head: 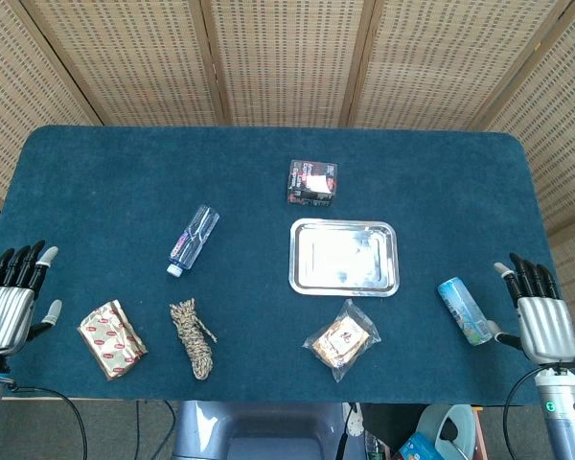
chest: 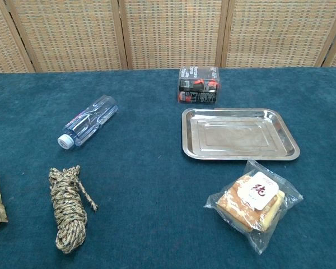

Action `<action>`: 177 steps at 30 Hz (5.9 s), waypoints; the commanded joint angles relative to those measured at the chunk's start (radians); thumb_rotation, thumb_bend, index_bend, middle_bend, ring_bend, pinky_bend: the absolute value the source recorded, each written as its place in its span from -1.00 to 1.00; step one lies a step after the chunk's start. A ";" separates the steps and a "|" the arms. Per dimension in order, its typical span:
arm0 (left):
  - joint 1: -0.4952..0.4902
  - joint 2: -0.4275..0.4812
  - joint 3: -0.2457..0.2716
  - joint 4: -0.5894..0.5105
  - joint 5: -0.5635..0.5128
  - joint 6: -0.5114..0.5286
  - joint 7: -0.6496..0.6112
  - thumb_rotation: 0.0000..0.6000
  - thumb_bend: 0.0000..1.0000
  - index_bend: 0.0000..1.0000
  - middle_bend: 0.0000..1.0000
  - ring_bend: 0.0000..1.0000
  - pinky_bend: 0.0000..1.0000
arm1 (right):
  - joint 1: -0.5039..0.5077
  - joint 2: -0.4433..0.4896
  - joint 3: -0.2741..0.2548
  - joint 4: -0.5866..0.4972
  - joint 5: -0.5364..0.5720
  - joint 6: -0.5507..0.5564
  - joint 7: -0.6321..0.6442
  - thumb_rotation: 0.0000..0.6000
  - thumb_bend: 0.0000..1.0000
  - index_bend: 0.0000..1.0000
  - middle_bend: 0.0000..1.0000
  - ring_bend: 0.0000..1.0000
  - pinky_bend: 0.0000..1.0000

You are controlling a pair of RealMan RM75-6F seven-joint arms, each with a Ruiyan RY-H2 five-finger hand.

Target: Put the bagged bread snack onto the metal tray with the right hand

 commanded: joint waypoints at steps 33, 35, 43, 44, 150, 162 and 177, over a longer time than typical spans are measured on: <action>0.020 -0.017 0.014 0.002 0.005 0.016 0.009 0.95 -0.18 -1.00 -1.00 -1.00 -1.00 | 0.017 0.024 -0.030 -0.061 -0.045 -0.034 -0.020 1.00 -0.55 -0.79 -1.00 -1.00 -1.00; 0.024 -0.019 0.014 0.002 0.005 0.023 0.010 0.95 -0.18 -1.00 -1.00 -1.00 -1.00 | 0.021 0.025 -0.037 -0.066 -0.061 -0.039 -0.022 1.00 -0.55 -0.79 -1.00 -1.00 -1.00; 0.048 -0.028 0.021 -0.009 -0.002 0.048 0.032 0.95 -0.18 -1.00 -1.00 -1.00 -1.00 | 0.053 0.023 -0.080 -0.074 -0.166 -0.069 -0.006 1.00 -0.55 -0.80 -1.00 -1.00 -1.00; 0.051 -0.029 0.022 -0.012 -0.002 0.051 0.035 0.94 -0.18 -1.00 -1.00 -1.00 -1.00 | 0.059 0.022 -0.084 -0.073 -0.178 -0.073 -0.002 1.00 -0.55 -0.80 -1.00 -1.00 -1.00; 0.112 -0.049 0.003 0.093 -0.035 0.048 -0.125 0.97 -0.18 -1.00 -1.00 -1.00 -1.00 | 0.581 -0.165 -0.053 -0.137 -0.017 -0.679 -0.374 1.00 -0.49 0.09 0.25 0.06 0.55; 0.095 -0.045 -0.011 0.076 -0.066 0.014 -0.101 0.98 -0.18 -1.00 -1.00 -1.00 -1.00 | 0.671 -0.149 0.045 -0.013 0.003 -0.705 -0.167 1.00 -0.49 0.09 0.25 0.06 0.55; 0.067 -0.036 -0.037 0.084 -0.122 -0.045 -0.112 0.97 -0.18 -1.00 -1.00 -1.00 -1.00 | 0.793 -0.219 0.105 0.239 0.016 -0.789 0.033 1.00 -0.49 0.09 0.25 0.06 0.55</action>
